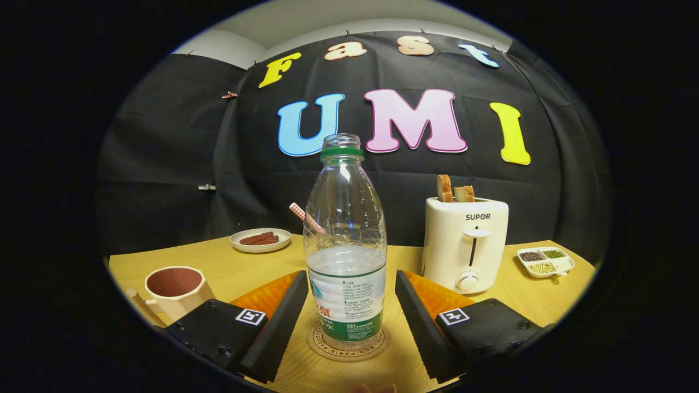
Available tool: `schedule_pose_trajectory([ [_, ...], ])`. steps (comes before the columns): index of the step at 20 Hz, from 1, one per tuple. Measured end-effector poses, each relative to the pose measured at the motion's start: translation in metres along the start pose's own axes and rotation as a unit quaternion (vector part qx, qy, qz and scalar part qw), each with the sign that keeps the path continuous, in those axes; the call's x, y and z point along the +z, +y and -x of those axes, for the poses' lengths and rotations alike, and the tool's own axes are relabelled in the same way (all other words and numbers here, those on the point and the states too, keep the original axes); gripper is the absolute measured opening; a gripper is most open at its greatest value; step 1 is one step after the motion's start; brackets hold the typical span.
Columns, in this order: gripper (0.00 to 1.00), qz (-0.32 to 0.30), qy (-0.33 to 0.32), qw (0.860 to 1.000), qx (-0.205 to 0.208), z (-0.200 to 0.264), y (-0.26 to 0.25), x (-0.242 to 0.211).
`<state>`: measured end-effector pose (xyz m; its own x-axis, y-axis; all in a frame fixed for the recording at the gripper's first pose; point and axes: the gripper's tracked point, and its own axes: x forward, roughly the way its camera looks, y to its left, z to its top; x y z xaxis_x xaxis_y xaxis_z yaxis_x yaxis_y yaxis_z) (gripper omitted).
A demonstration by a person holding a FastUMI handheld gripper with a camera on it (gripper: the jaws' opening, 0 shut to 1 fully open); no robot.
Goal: Take the bottle from table, then pour the juice into the cup, finally place the bottle on the coaster
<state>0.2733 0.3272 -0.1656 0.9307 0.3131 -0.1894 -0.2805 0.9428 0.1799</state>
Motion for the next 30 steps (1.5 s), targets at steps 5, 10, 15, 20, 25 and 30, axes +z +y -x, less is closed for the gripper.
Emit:
schedule_pose_trajectory([
  [5, 0.98, 0.001, -0.013, 1.0, 0.004, 0.021, -0.001, 0.004],
  [10, 0.98, 0.002, -0.015, 1.0, 0.007, 0.041, -0.015, 0.004],
  [15, 0.98, 0.019, -0.022, 1.0, -0.005, 0.058, -0.042, 0.009],
  [20, 0.98, 0.046, -0.035, 0.998, 0.001, 0.08, -0.049, 0.032],
  [25, 0.98, 0.058, -0.025, 0.998, 0.019, 0.106, -0.039, 0.052],
  [30, 0.98, 0.059, -0.013, 0.998, 0.024, 0.134, -0.033, 0.069],
])
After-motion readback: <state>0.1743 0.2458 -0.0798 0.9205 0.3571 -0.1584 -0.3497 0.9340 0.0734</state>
